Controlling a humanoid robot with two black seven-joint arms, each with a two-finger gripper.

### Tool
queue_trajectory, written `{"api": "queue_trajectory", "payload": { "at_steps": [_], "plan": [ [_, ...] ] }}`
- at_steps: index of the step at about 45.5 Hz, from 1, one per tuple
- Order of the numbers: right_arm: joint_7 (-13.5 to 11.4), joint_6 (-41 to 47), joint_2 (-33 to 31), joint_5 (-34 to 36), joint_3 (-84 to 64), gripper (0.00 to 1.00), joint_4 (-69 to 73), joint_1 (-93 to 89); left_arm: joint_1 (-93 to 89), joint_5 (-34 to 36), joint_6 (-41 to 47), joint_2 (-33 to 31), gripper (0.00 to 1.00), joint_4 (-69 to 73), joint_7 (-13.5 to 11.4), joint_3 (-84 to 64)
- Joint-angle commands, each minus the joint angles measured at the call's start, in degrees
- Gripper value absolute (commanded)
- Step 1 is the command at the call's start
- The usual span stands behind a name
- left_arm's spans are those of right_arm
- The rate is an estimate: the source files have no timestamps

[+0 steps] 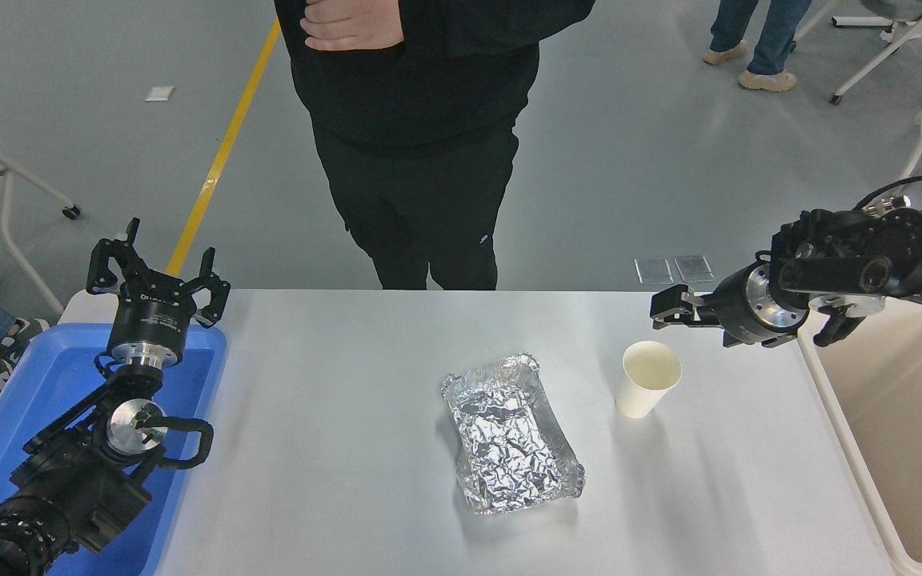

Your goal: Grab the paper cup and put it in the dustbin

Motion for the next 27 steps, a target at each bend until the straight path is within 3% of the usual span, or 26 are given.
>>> {"api": "queue_trajectory", "payload": {
  "at_steps": [1, 27],
  "plan": [
    [0.0, -0.2, 0.4, 0.1, 0.1, 1.00, -0.1, -1.6, 0.0, 0.0, 0.0, -0.1, 0.99, 0.0, 0.0, -0.1],
    [0.0, -0.2, 0.7, 0.3, 0.7, 1.00, -0.1, -1.3, 0.1, 0.0, 0.0, 0.0, 0.99, 0.0, 0.0, 0.0]
  ]
}}
